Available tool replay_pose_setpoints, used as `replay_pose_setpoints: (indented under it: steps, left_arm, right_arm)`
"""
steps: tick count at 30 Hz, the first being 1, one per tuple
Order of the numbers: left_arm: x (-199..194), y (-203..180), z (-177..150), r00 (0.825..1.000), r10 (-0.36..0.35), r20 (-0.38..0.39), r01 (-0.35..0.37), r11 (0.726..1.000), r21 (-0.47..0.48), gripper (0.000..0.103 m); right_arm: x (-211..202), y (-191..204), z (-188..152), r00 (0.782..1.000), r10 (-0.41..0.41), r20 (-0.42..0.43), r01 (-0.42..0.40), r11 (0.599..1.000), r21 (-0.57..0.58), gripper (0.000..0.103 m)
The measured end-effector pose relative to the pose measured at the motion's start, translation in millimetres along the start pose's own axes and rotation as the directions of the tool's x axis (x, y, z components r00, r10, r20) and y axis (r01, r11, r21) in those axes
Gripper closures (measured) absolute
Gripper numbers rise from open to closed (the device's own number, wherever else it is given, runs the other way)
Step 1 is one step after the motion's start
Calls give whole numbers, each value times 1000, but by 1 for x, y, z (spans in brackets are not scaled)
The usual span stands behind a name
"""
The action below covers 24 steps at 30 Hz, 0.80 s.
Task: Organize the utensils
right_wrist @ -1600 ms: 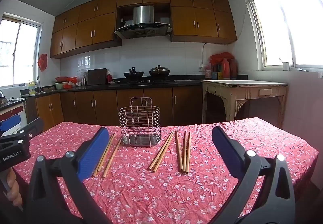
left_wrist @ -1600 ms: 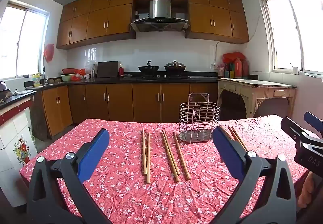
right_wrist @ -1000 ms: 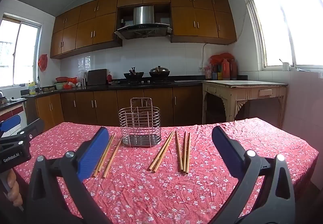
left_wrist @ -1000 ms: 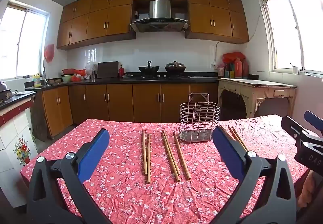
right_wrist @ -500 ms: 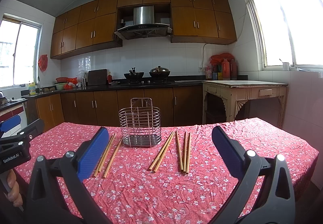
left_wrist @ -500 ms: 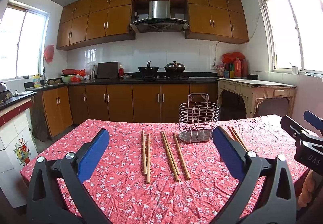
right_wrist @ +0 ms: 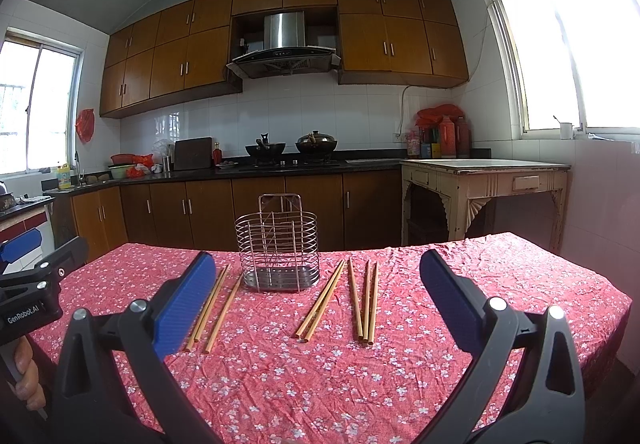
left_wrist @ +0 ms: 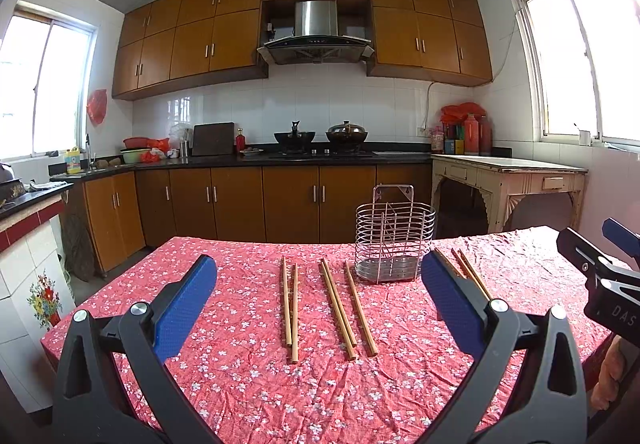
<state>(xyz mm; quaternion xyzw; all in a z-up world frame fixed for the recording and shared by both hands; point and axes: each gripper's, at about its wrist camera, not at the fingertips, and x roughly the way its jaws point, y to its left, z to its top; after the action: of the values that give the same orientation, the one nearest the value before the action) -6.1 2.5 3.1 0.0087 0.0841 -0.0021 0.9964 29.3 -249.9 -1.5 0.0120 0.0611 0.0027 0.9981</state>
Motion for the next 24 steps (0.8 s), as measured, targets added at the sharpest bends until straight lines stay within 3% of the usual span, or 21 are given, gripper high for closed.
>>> replay_pose_setpoints:
  steps: [24]
  left_arm:
    - [0,-1,1,1000,0,0,0,1000,3,2]
  right_arm:
    - [2,-1,0,1000,0,0,0,1000,3,4]
